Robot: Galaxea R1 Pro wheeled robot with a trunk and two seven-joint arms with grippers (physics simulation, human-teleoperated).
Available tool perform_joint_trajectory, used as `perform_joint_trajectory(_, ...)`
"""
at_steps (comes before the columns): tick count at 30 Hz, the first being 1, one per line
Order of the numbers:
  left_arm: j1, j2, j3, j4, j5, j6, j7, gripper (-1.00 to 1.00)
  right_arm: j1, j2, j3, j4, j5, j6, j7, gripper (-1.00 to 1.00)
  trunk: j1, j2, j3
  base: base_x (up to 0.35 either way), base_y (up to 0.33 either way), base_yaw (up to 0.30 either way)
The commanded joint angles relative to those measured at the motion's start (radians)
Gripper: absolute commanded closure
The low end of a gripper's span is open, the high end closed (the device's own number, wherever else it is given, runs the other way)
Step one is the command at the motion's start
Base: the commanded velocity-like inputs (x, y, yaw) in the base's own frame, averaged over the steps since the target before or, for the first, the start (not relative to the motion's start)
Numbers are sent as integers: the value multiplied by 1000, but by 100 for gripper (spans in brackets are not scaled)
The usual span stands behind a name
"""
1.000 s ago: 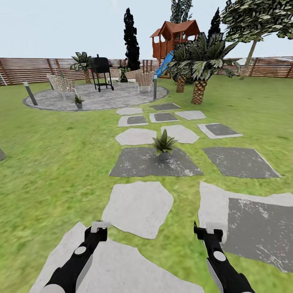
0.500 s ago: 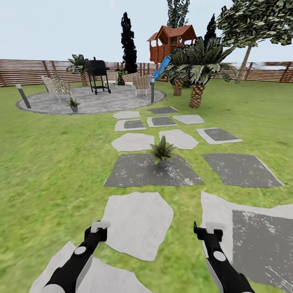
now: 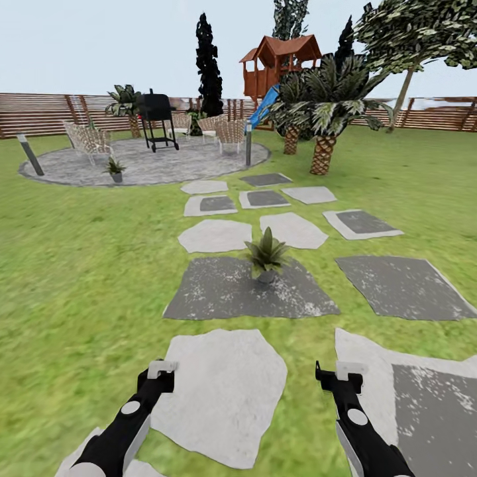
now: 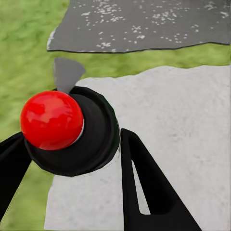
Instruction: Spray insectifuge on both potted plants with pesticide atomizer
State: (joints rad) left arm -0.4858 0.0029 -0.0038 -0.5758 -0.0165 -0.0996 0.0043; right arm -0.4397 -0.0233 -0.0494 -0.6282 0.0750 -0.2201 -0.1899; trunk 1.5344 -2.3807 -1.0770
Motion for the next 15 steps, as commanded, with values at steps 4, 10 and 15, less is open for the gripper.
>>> perform_joint_trajectory(4, 0, 0, -1, 1, -2, -3, 0, 100, -1, 0, -1, 1, 8, -1, -3, -100, 0, 0, -1, 337, 0, 0)
perform_joint_trajectory(10, 0, 0, 0, 1, -1, -3, 0, 100, -1, 0, -1, 1, 8, -2, -3, -100, 0, 0, -1, 335, 68, -50)
perform_joint_trajectory(15, 0, 0, 0, 1, -1, -3, 1, 100, -1, 0, -1, 1, 8, -2, -3, -100, 0, 0, -1, 304, 173, -230)
